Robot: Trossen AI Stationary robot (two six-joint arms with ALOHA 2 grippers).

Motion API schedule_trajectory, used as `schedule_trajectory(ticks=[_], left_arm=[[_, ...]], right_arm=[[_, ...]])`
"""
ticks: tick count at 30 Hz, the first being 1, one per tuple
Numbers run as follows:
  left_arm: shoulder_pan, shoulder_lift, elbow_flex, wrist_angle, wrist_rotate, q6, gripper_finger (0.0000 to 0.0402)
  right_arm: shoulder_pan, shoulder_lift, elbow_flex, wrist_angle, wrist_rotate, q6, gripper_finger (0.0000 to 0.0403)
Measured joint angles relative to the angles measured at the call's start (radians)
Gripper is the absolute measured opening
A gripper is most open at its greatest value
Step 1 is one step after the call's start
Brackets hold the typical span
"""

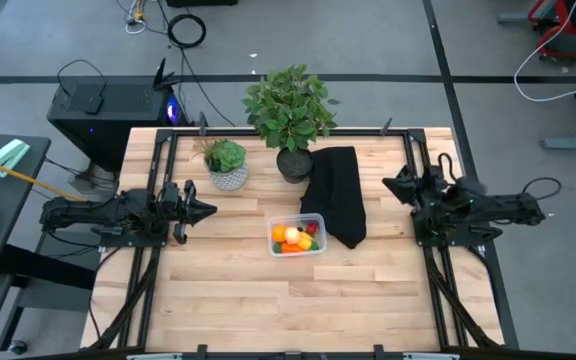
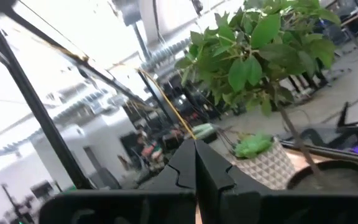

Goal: Pick and placing Produce into tupperware
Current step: Return to Home Position

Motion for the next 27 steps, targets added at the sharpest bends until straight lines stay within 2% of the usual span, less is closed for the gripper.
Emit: schedule_trajectory(ticks=[4,16,21,27], left_arm=[[0.000,0.000,0.000,0.001,0.000,0.000,0.0034],[0.000,0.000,0.000,0.001,0.000,0.000,0.0029],[0.000,0.000,0.000,0.001,0.000,0.000,0.0036],[0.000,0.000,0.000,0.001,0.000,0.000,0.0030]], right_arm=[[0.000,0.000,-0.094,0.148,-0.003,0.019,0.0000],[0.000,0.000,-0.094,0.164,-0.054,-0.032,0.0000],[0.000,0.000,-0.094,0.091,-0.099,0.000,0.0000],[0.000,0.000,-0.094,-0.120,-0.179,0.105,0.0000]])
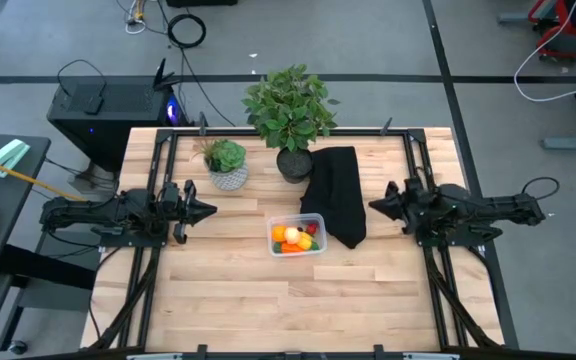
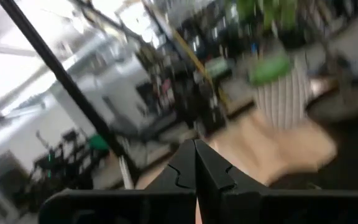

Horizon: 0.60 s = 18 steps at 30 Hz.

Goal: Pick and placing Produce into tupperware
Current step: Return to Home Position

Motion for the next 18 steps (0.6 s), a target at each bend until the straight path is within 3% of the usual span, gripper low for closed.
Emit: schedule_trajectory(ticks=[4,18], left_arm=[[0.000,0.000,0.000,0.000,0.000,0.000,0.0024],[0.000,0.000,0.000,0.000,0.000,0.000,0.0035]], right_arm=[[0.000,0.000,0.000,-0.106,-0.048,0.023,0.0000],[0.000,0.001,0.000,-0.084,-0.181,-0.077,0.0003]])
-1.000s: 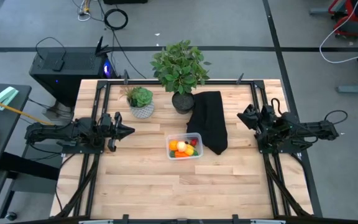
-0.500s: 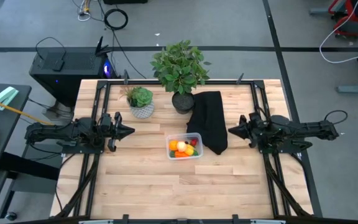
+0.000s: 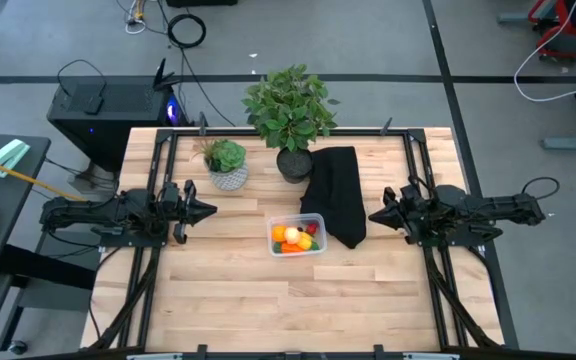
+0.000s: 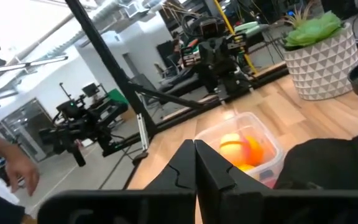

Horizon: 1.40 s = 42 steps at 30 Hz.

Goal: Pick and placing Produce into tupperware
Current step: Return to Home Position

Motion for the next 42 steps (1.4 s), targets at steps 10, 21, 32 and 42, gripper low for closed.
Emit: schedule_trajectory(ticks=[10,21,32,42], left_arm=[[0.000,0.000,0.000,0.000,0.000,0.000,0.0024],[0.000,0.000,0.000,0.000,0.000,0.001,0.0035],[0.000,0.000,0.000,0.000,0.000,0.001,0.0024],[0.000,0.000,0.000,0.000,0.000,0.001,0.0036]], right_arm=[[-0.006,0.032,0.000,-0.017,0.144,-0.032,0.0003],[-0.036,0.032,0.000,-0.016,0.145,0.022,0.0004],[-0.037,0.062,0.002,-0.018,0.126,-0.387,0.0003],[-0.037,0.108,0.002,-0.011,0.156,-0.544,0.0003]])
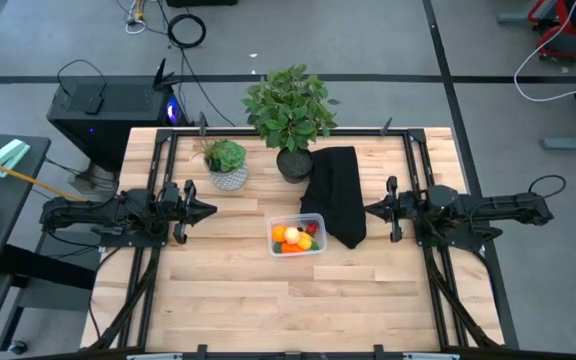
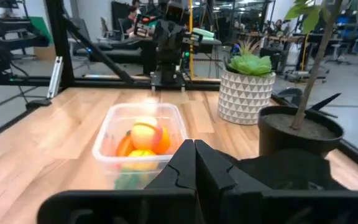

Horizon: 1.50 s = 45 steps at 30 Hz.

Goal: Pick and placing Produce into tupperware
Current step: Return to Home Position

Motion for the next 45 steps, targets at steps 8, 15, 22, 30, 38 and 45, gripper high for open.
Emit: schedule_trajectory(ticks=[8,15,22,30,38,45], left_arm=[[0.000,0.000,0.000,0.000,0.000,-0.001,0.0025],[0.000,0.000,0.000,0.000,0.000,-0.001,0.0028],[0.000,0.000,0.000,0.000,0.000,0.000,0.0036],[0.000,0.000,0.000,0.002,0.000,-0.001,0.0026],[0.000,0.000,0.000,0.004,0.000,0.000,0.0026],[0.000,0.000,0.000,0.003,0.000,-0.001,0.0036]], right_arm=[[0.000,-0.008,0.000,0.124,0.003,-0.066,0.0002],[0.000,-0.007,0.026,0.131,0.004,-0.115,0.0002],[0.000,-0.083,0.154,-0.069,0.015,-0.191,0.0002],[-0.002,-0.109,0.126,-0.050,0.027,-0.129,0.0001],[-0.001,-0.109,0.024,0.099,0.011,-0.086,0.0001],[-0.002,-0.109,-0.002,0.126,0.011,-0.071,0.0001]])
